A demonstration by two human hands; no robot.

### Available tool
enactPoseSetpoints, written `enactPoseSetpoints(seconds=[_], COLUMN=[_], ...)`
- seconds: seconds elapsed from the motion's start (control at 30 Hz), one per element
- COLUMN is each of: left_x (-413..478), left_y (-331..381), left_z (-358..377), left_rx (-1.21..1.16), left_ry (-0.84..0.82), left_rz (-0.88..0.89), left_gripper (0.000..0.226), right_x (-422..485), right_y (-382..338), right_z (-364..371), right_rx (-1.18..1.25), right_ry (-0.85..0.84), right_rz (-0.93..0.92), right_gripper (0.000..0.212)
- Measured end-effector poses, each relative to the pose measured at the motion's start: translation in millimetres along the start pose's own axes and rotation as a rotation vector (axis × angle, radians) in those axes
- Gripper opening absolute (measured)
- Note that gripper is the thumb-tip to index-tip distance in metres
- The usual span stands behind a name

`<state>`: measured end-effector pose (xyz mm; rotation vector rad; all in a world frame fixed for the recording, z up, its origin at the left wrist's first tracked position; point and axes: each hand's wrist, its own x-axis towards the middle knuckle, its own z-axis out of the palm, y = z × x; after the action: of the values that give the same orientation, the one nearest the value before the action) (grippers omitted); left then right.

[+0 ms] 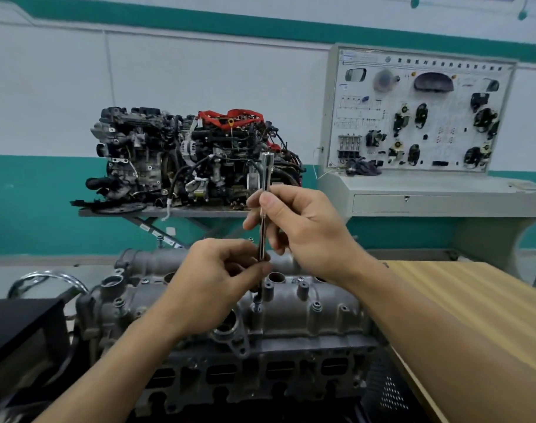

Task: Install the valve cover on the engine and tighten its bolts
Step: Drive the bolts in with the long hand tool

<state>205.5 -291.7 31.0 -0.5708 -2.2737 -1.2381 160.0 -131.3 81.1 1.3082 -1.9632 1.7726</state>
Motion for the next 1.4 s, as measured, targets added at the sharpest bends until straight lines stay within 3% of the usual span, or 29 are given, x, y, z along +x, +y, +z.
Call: enactPoseSetpoints(seconds=[0.2,0.33,0.43,0.53,0.6,0.7,0.77,0.93,1.0,1.1,1.2,1.33,1.4], left_x=[-6,-5,-5,-7,-6,2,5,8,9,9,11,13,12], left_y=[-6,-4,-1,1,5,8,13,23,24,23,23,18,19], left_z=[2,3,8,12,9,-4,-9,-5,-5,-9,-9,-2,0], left_rx=[-0.003,-0.065,-0.129,0.019,0.1,0.172,0.185,0.07,0.1,0.153,0.157,0.193,0.166], left_ry=[0.049,0.052,0.143,0.208,0.13,-0.118,-0.152,0.225,0.21,0.056,-0.029,0.209,0.24], left_rz=[-0.003,-0.052,-0.055,-0.022,-0.015,-0.053,-0.049,0.058,0.079,0.089,0.09,0.093,0.1], left_gripper=[0.01,0.006,0.011,0.014,0.014,0.011,0.011,0.011,0.009,0.012,0.018,0.017,0.017], right_x=[2,3,1,-3,-4,-4,-3,-2,-3,-5,-5,-5,-5], right_y=[-3,-3,0,0,-2,-6,-9,-4,-3,-9,-14,-13,-10], right_z=[4,7,9,8,6,3,2,1,0,-6,-8,-5,-6], right_rx=[0.003,-0.022,-0.017,0.029,0.021,-0.031,-0.056,-0.134,-0.107,-0.055,-0.077,-0.153,-0.229], right_ry=[-0.058,0.072,0.21,0.239,0.161,0.018,0.018,0.227,0.219,0.084,-0.002,0.155,0.242], right_rz=[0.001,0.007,0.027,0.075,0.09,0.102,0.09,0.077,0.111,0.126,0.107,0.074,0.074], right_gripper=[0.019,0.014,0.021,0.013,0.002,0.016,0.014,0.035,0.029,0.009,0.016,0.015,0.023])
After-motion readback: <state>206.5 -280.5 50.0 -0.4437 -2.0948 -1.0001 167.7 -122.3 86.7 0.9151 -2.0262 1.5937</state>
